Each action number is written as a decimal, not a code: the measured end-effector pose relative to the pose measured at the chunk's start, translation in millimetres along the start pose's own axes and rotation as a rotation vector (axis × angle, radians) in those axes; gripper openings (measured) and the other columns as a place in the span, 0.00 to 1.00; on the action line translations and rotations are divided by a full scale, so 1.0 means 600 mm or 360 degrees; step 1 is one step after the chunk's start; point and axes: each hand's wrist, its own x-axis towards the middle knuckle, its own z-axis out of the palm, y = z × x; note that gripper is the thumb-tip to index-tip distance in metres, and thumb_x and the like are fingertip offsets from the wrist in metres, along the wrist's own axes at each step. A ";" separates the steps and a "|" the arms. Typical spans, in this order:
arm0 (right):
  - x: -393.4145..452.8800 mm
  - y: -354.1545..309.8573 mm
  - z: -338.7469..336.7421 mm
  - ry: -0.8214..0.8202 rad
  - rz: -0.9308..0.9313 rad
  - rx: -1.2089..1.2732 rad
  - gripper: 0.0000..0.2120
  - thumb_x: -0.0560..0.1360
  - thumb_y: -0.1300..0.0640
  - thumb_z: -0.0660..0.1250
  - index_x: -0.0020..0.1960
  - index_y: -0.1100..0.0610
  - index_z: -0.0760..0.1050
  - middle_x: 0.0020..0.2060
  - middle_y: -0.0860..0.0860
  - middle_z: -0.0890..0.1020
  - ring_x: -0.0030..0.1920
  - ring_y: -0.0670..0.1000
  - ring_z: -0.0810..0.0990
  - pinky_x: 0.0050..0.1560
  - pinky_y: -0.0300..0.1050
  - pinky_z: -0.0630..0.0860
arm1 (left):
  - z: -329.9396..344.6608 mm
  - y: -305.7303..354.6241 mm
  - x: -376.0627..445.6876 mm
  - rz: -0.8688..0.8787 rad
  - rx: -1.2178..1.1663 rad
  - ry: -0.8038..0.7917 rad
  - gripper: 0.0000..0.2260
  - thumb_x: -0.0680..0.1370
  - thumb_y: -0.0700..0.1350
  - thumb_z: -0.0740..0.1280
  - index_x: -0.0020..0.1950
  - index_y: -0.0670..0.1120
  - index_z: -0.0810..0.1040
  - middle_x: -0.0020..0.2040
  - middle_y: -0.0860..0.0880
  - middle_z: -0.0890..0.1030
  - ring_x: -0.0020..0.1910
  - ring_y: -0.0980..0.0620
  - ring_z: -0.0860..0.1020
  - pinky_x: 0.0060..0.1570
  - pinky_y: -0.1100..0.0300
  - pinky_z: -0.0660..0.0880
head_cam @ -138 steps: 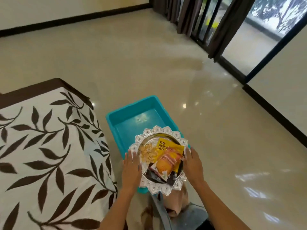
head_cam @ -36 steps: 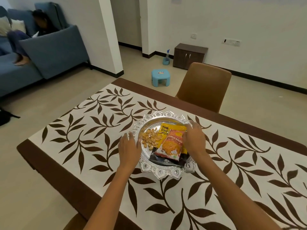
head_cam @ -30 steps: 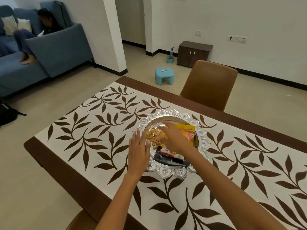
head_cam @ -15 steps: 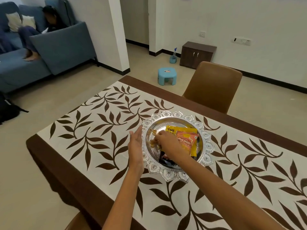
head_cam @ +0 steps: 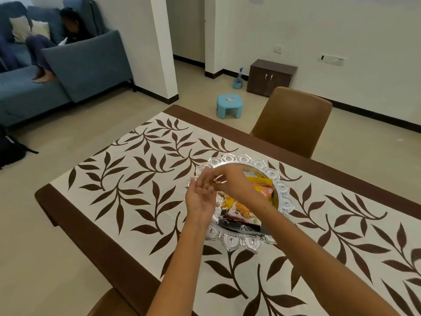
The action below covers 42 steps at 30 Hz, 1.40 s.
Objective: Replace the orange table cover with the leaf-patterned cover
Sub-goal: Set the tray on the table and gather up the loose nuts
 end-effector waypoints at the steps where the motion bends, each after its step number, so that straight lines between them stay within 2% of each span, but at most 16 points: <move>1: -0.005 -0.010 -0.001 -0.0053 -0.0022 -0.0019 0.12 0.66 0.70 0.73 0.46 0.58 0.83 0.41 0.50 0.82 0.41 0.45 0.78 0.46 0.36 0.75 | 0.002 0.000 -0.003 -0.0037 -0.0088 -0.0010 0.22 0.84 0.50 0.48 0.65 0.40 0.74 0.59 0.41 0.80 0.53 0.48 0.81 0.49 0.56 0.75; 3: -0.011 -0.023 0.002 -0.0138 -0.0052 -0.0119 0.12 0.67 0.68 0.73 0.48 0.56 0.84 0.40 0.47 0.80 0.38 0.41 0.75 0.41 0.31 0.70 | 0.008 0.001 -0.011 -0.0093 -0.0250 -0.0016 0.21 0.84 0.49 0.48 0.62 0.38 0.76 0.54 0.40 0.82 0.42 0.48 0.84 0.38 0.59 0.79; 5: -0.012 -0.025 0.008 -0.0191 -0.0055 -0.0217 0.12 0.69 0.66 0.72 0.50 0.55 0.83 0.42 0.49 0.82 0.39 0.43 0.75 0.42 0.34 0.71 | 0.012 0.001 -0.015 -0.0161 -0.0383 0.0024 0.20 0.84 0.47 0.49 0.59 0.36 0.76 0.44 0.39 0.83 0.27 0.52 0.80 0.24 0.65 0.75; 7: -0.010 -0.027 0.009 -0.0184 -0.0043 -0.0262 0.11 0.71 0.66 0.69 0.50 0.55 0.83 0.44 0.51 0.84 0.43 0.47 0.79 0.47 0.42 0.76 | 0.009 -0.003 -0.008 -0.0199 -0.0464 0.0080 0.19 0.84 0.46 0.51 0.55 0.35 0.77 0.36 0.42 0.82 0.22 0.55 0.76 0.24 0.65 0.75; 9: -0.008 -0.032 0.003 -0.0124 -0.0010 -0.0220 0.10 0.72 0.66 0.67 0.47 0.56 0.84 0.42 0.52 0.84 0.44 0.50 0.81 0.50 0.45 0.77 | -0.002 -0.006 -0.002 -0.0180 -0.0528 0.0091 0.17 0.84 0.45 0.53 0.52 0.35 0.78 0.34 0.44 0.82 0.26 0.56 0.76 0.33 0.59 0.81; 11: -0.009 -0.037 -0.005 0.0012 0.0014 -0.0042 0.09 0.71 0.68 0.67 0.45 0.59 0.83 0.41 0.52 0.85 0.43 0.49 0.82 0.49 0.42 0.78 | -0.010 -0.003 -0.001 -0.0157 -0.0530 0.0097 0.17 0.83 0.45 0.54 0.51 0.36 0.78 0.37 0.42 0.83 0.36 0.52 0.81 0.47 0.52 0.80; 14: -0.007 -0.017 -0.010 0.0428 0.0061 0.0240 0.05 0.69 0.68 0.71 0.42 0.60 0.82 0.39 0.52 0.84 0.41 0.48 0.83 0.46 0.39 0.79 | -0.020 0.012 -0.008 -0.0179 -0.0610 0.0037 0.19 0.83 0.46 0.54 0.54 0.33 0.78 0.50 0.35 0.82 0.45 0.41 0.83 0.49 0.47 0.78; 16: 0.002 0.016 -0.005 0.0492 0.0116 0.0192 0.06 0.69 0.68 0.72 0.45 0.61 0.82 0.42 0.53 0.84 0.42 0.49 0.83 0.46 0.36 0.78 | -0.029 0.024 -0.013 -0.0145 -0.0611 0.0022 0.20 0.83 0.46 0.53 0.57 0.33 0.77 0.55 0.35 0.80 0.50 0.40 0.82 0.50 0.48 0.79; 18: 0.010 0.045 0.009 0.0268 0.0196 -0.0012 0.10 0.71 0.67 0.71 0.52 0.60 0.81 0.50 0.54 0.83 0.49 0.52 0.82 0.49 0.33 0.75 | -0.037 0.033 -0.019 -0.0124 -0.0645 0.0004 0.19 0.84 0.46 0.52 0.60 0.34 0.76 0.57 0.35 0.79 0.52 0.40 0.81 0.50 0.48 0.79; 21: 0.017 0.069 0.051 -0.0225 0.0231 -0.0429 0.24 0.72 0.59 0.71 0.67 0.57 0.71 0.67 0.54 0.72 0.64 0.54 0.72 0.64 0.45 0.69 | -0.046 0.040 -0.023 -0.0113 -0.0719 -0.0010 0.19 0.84 0.46 0.52 0.61 0.34 0.75 0.57 0.35 0.79 0.54 0.39 0.80 0.53 0.46 0.77; 24: 0.018 0.079 0.100 -0.0383 0.0120 -0.0737 0.31 0.73 0.57 0.68 0.73 0.57 0.61 0.74 0.56 0.58 0.71 0.57 0.63 0.69 0.54 0.65 | -0.050 0.044 -0.022 -0.0119 -0.0774 -0.0022 0.19 0.84 0.46 0.52 0.61 0.34 0.75 0.57 0.35 0.79 0.57 0.38 0.79 0.55 0.44 0.76; 26: 0.009 0.084 0.116 -0.0261 0.0074 -0.0776 0.29 0.74 0.58 0.66 0.73 0.56 0.61 0.74 0.55 0.59 0.70 0.57 0.64 0.68 0.55 0.66 | -0.050 0.046 -0.023 -0.0139 -0.0769 -0.0026 0.19 0.84 0.46 0.52 0.61 0.34 0.75 0.58 0.34 0.79 0.58 0.38 0.78 0.56 0.44 0.76; 31: -0.020 0.074 0.126 -0.0015 -0.0087 -0.0931 0.21 0.76 0.62 0.65 0.69 0.55 0.69 0.68 0.54 0.70 0.68 0.56 0.67 0.67 0.50 0.67 | -0.051 0.044 -0.024 -0.0166 -0.0732 -0.0034 0.19 0.84 0.46 0.52 0.60 0.33 0.75 0.59 0.34 0.78 0.60 0.38 0.76 0.53 0.42 0.75; 37: -0.019 0.070 0.114 0.0096 -0.0140 -0.0980 0.09 0.75 0.66 0.64 0.54 0.62 0.76 0.51 0.57 0.78 0.50 0.55 0.75 0.48 0.46 0.74 | -0.053 0.036 -0.020 -0.0183 -0.0611 -0.0041 0.19 0.83 0.44 0.53 0.64 0.33 0.72 0.62 0.35 0.76 0.62 0.39 0.76 0.58 0.45 0.74; 40: -0.004 0.072 0.096 0.0217 0.0052 -0.0695 0.09 0.75 0.67 0.63 0.52 0.61 0.79 0.47 0.55 0.80 0.44 0.52 0.78 0.42 0.40 0.73 | -0.050 0.032 -0.020 -0.0188 -0.0527 -0.0023 0.18 0.83 0.44 0.53 0.64 0.33 0.73 0.62 0.36 0.77 0.63 0.40 0.75 0.62 0.47 0.72; 42: 0.006 0.066 0.074 0.0361 0.0181 -0.0351 0.09 0.74 0.69 0.65 0.50 0.61 0.81 0.45 0.55 0.83 0.40 0.48 0.78 0.40 0.32 0.72 | -0.046 0.028 -0.020 -0.0176 -0.0472 0.0012 0.18 0.82 0.43 0.52 0.63 0.33 0.73 0.62 0.35 0.77 0.63 0.40 0.75 0.58 0.46 0.74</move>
